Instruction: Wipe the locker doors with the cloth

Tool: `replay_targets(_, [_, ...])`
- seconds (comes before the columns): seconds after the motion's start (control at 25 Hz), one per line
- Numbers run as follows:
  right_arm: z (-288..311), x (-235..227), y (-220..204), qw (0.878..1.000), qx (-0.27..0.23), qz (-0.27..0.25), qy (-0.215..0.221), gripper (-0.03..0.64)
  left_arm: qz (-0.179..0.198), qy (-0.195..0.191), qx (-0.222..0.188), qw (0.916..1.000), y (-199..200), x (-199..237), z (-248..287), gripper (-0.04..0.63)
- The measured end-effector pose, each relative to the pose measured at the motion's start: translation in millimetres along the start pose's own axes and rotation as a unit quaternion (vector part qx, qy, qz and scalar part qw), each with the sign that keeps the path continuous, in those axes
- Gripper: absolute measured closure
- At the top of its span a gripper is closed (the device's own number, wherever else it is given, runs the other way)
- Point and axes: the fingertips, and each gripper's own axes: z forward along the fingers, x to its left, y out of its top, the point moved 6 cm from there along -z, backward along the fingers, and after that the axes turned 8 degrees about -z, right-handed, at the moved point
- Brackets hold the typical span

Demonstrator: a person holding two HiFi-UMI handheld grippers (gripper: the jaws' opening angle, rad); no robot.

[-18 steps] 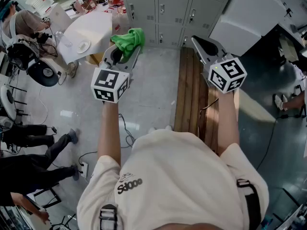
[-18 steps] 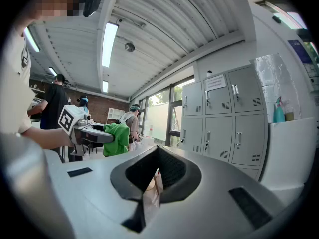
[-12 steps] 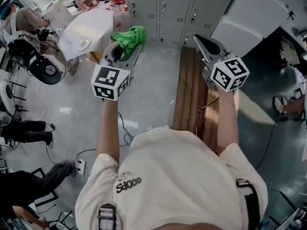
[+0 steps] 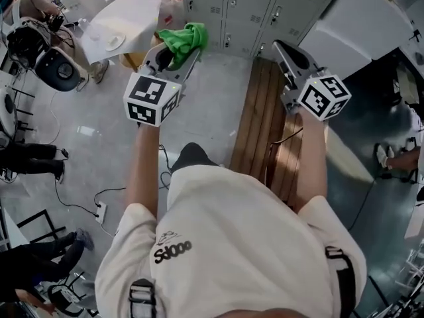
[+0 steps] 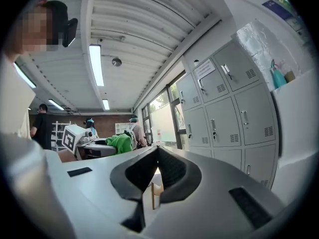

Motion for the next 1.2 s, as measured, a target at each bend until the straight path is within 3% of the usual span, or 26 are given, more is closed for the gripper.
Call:
replay_targets(0.16, [13, -25, -10, 1.0, 0.009, 0.001, -0.001, 0.609, 0.006, -0.005, 0.001, 1.0, -2, 7, 24, 0.457])
replay_targets(0.4, [69, -68, -34, 0.999, 0.022, 0.033, 0.001, 0.609, -0.011, -0.003, 0.012, 0.9999, -21, 57, 75, 0.457])
replay_targets(0.52, [109, -94, -42, 0.998, 0.016, 0.057, -0.004, 0.609, -0.026, -0.002, 0.022, 0.9994, -38, 101, 108, 0.457])
replay_targets(0.72, [187, -142, -49, 0.998, 0.039, 0.041, -0.036, 0.609, -0.043, -0.013, 0.021, 0.9988, -44, 182, 175, 0.456])
replay_targets(0.96, [279, -200, -48, 0.995, 0.054, 0.03, -0.076, 0.609, -0.04, -0.039, 0.023, 0.9982, -38, 279, 259, 0.456])
replay_targets(1.2, [346, -241, -60, 0.99, 0.081, 0.011, -0.111, 0.609, -0.038, -0.061, 0.024, 0.9971, -37, 341, 330, 0.456])
